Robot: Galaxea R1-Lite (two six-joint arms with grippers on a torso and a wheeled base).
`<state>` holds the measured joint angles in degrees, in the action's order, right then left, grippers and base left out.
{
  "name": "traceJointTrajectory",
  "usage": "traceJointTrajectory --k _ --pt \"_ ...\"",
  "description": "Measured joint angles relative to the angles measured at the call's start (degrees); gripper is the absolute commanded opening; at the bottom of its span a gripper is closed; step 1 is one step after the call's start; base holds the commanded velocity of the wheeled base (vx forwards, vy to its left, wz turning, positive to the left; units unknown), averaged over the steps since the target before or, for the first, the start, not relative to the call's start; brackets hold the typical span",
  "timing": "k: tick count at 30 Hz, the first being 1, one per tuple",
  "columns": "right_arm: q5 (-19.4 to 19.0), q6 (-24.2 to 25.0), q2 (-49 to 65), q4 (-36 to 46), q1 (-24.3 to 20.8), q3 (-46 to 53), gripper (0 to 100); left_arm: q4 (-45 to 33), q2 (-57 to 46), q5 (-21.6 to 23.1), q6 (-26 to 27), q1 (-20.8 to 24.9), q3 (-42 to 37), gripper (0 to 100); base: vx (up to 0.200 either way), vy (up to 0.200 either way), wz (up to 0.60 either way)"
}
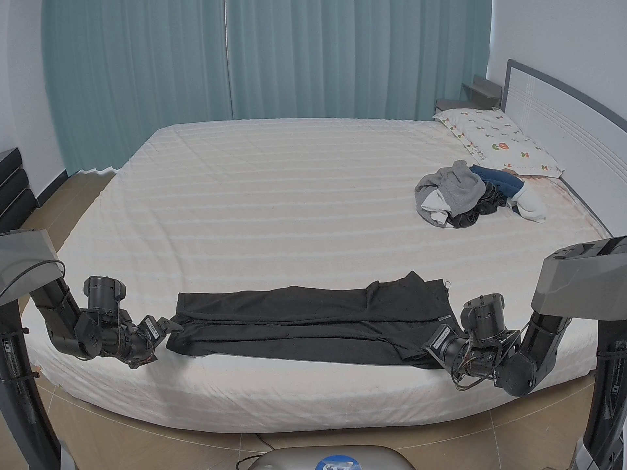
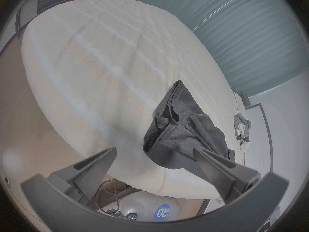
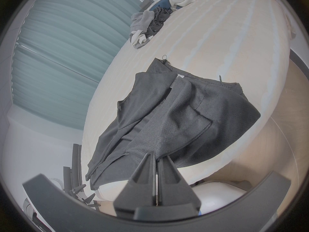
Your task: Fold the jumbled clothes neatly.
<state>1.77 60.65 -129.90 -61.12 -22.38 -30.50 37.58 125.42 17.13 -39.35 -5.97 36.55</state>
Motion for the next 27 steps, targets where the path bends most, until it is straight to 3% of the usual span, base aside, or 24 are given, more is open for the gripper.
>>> traceJointTrajectory --k 1,8,21,27 --pt "0.0 -0.1 0.0 0.1 0.0 0.1 100 0.0 0.0 0.0 0.0 0.0 0.0 100 0.0 0.0 0.0" --pt "0.0 -3.9 0.1 0.3 0.0 1.4 100 0.0 0.0 0.0 -0.1 0.0 0.2 100 0.0 0.0 0.0" --pt "0.0 -5.2 11.3 -1.2 0.4 3.9 100 0.0 0.1 0.0 0.0 0.0 0.4 100 0.0 0.0 0.0" --pt "-0.7 -4.9 11.1 -3.7 1.2 3.4 100 0.0 0.1 0.0 0.0 0.0 0.4 100 0.0 0.0 0.0"
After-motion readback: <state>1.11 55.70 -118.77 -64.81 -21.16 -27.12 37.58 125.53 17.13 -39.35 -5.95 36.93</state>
